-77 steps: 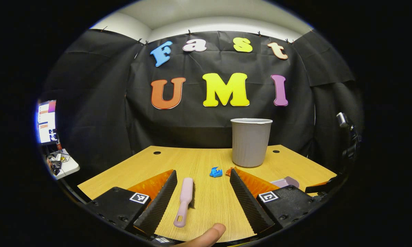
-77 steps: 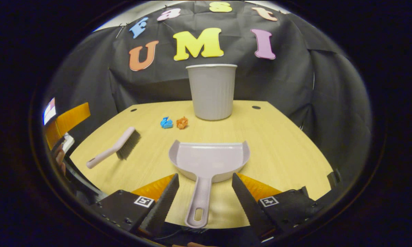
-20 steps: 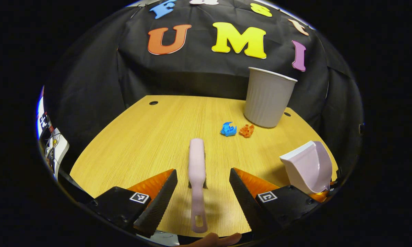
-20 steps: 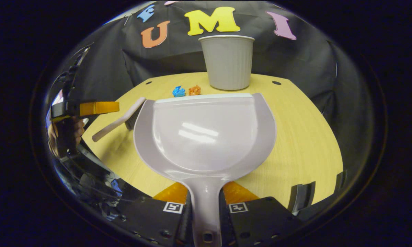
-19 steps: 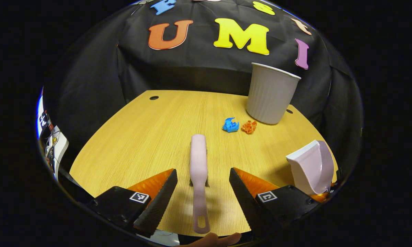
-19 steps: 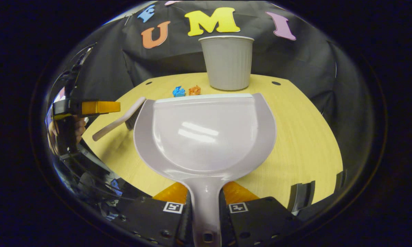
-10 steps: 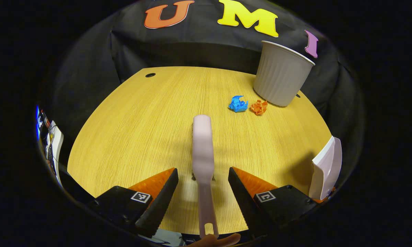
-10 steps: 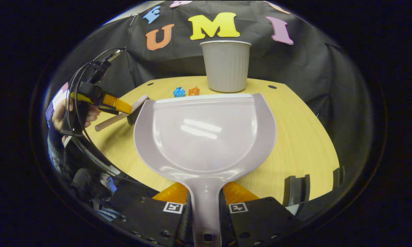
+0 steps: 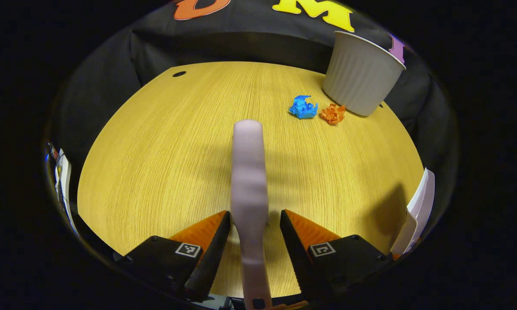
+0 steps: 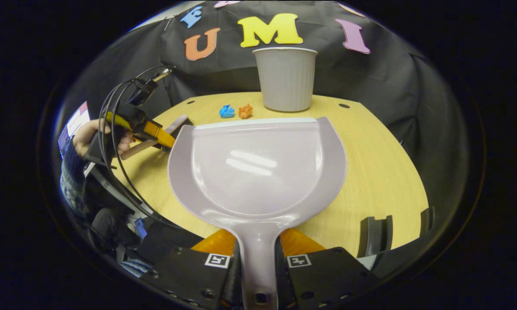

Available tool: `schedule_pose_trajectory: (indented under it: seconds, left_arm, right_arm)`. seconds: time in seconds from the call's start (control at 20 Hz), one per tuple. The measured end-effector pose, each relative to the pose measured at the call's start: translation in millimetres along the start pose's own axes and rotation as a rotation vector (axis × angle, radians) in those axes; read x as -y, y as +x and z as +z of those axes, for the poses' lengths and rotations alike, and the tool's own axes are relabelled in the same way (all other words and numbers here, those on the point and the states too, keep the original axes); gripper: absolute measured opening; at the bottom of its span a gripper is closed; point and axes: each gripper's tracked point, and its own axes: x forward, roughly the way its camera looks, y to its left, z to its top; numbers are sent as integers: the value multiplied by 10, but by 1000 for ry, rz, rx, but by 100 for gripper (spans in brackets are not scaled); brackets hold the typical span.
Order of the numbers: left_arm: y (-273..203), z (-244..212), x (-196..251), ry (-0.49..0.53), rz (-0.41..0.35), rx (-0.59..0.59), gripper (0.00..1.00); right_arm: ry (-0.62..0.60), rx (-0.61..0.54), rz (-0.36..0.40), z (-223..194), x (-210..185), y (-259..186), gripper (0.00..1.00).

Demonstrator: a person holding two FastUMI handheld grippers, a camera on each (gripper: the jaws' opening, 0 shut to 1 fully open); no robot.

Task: Pick up the small broom and dustpan from the desktop, sweep the trash into the dustpan with the broom, and then empty the trash into the garbage bin.

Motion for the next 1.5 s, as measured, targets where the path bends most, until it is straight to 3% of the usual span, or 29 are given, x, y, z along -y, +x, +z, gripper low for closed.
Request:
schedule_pose_trajectory:
  seconds: [0.05,0.1,0.25,0.7,1.1,1.15,1.2,1.5]
  left_arm:
    - [49,-31,16,-5,-12,-21,68]
    - [34,-30,-6,-3,-2,-29,63]
    - [15,-13,-40,8,-11,-23,33]
    - [-2,214,12,78,-38,37,28]
    - [120,944,-59,113,-57,29,27]
    - [205,1028,-44,117,-61,27,24]
    - [259,1127,-40,120,-66,24,27]
    - [627,1562,-72,160,-62,-31,27]
  right_arm:
    - [2,-4,0,-7,8,3,33]
    - [1,-6,-3,-8,21,6,33]
    - [4,-10,-8,-7,37,15,33]
    - [15,-37,-18,83,88,75,33]
    - [22,-89,-50,366,186,299,33]
    - [15,-99,-53,382,182,339,33]
    - [9,-110,-54,401,171,368,33]
    - [-8,-170,-35,507,54,530,33]
